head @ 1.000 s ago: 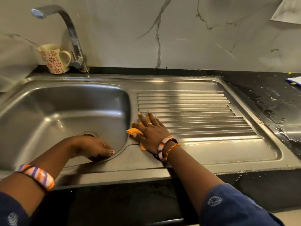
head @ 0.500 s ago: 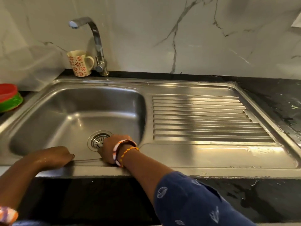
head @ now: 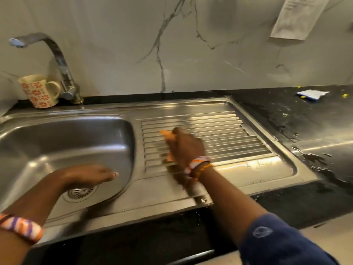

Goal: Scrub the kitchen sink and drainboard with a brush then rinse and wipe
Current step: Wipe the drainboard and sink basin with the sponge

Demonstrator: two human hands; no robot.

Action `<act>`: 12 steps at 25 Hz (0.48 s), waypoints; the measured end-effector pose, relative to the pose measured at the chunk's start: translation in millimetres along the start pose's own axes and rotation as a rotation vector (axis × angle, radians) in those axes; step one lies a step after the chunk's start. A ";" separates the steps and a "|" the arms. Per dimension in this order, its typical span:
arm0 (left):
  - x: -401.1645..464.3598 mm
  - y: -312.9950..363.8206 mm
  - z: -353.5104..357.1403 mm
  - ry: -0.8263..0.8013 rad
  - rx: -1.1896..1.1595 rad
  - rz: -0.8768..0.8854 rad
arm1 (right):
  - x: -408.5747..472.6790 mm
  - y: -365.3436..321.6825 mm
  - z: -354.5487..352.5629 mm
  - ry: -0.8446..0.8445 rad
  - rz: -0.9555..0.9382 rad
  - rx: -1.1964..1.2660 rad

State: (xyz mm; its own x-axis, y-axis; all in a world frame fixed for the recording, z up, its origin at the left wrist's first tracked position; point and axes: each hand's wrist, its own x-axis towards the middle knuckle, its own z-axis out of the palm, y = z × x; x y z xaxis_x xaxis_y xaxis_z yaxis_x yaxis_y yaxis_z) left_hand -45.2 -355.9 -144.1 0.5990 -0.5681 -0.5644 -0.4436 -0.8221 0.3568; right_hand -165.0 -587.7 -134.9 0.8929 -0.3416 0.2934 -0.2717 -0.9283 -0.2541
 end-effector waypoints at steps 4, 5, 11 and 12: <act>28.6 41.0 -0.8 -0.099 -0.009 0.110 | -11.7 134.3 -40.3 0.125 0.488 -0.174; 33.7 41.5 -0.7 -0.116 0.038 0.106 | -18.2 160.3 -48.5 0.078 0.590 -0.209; 35.8 34.3 10.0 -0.132 -0.103 0.028 | -49.7 222.8 -55.3 -0.482 0.609 -0.275; 35.5 32.5 12.6 -0.119 -0.129 0.015 | -52.3 220.4 -56.3 -0.505 0.590 -0.242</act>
State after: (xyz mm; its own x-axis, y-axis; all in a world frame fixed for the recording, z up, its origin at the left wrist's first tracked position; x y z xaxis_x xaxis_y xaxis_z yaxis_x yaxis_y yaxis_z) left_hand -46.8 -402.4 -162.0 0.5060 -0.5785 -0.6398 -0.3582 -0.8157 0.4542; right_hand -291.9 -782.7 -154.3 0.6173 -0.7302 -0.2927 -0.7663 -0.6423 -0.0138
